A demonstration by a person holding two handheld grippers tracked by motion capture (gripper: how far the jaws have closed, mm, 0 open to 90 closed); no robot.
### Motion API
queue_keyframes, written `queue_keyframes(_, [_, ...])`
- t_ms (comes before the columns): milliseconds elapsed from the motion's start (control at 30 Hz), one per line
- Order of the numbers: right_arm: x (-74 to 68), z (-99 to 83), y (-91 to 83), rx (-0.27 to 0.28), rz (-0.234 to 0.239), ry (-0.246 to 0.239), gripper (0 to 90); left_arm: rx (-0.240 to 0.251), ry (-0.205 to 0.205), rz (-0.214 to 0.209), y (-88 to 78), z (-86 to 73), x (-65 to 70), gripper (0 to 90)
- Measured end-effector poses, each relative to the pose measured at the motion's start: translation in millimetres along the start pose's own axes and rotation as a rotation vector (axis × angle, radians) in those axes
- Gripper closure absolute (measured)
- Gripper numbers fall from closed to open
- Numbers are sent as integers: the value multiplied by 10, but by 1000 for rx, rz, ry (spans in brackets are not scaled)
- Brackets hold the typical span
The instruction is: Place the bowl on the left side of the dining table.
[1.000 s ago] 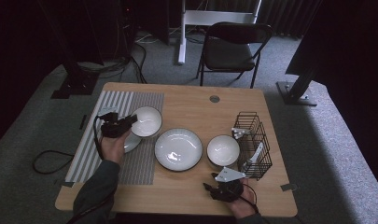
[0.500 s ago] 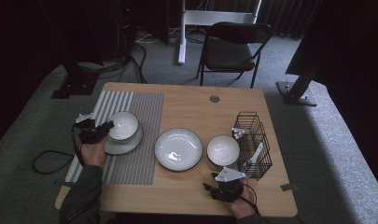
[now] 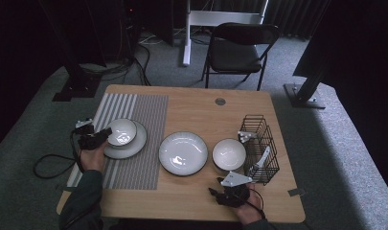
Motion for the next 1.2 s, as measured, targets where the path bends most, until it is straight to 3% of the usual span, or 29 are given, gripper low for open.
queue_keyframes(867, [-2,0,0,1,-1,-2,469,-23,-27,12,37,-30,-53,800])
queue_keyframes(1033, [-1,0,0,1,-1,-1,469,13,-27,1,-15,-25,-54,764])
queue_keyframes(1200, [0,0,0,0,0,-1,469,61,-9,17,-144,-18,-18,753])
Point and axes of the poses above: each handheld gripper's, and its own axes: y roughly forward along the jaws, z roughly out of its top, x roughly to its right, the point moved 2 cm from there along y, roughly forward along the jaws, and after that the axes turned 6 degrees about z, right-handed, at the moved point
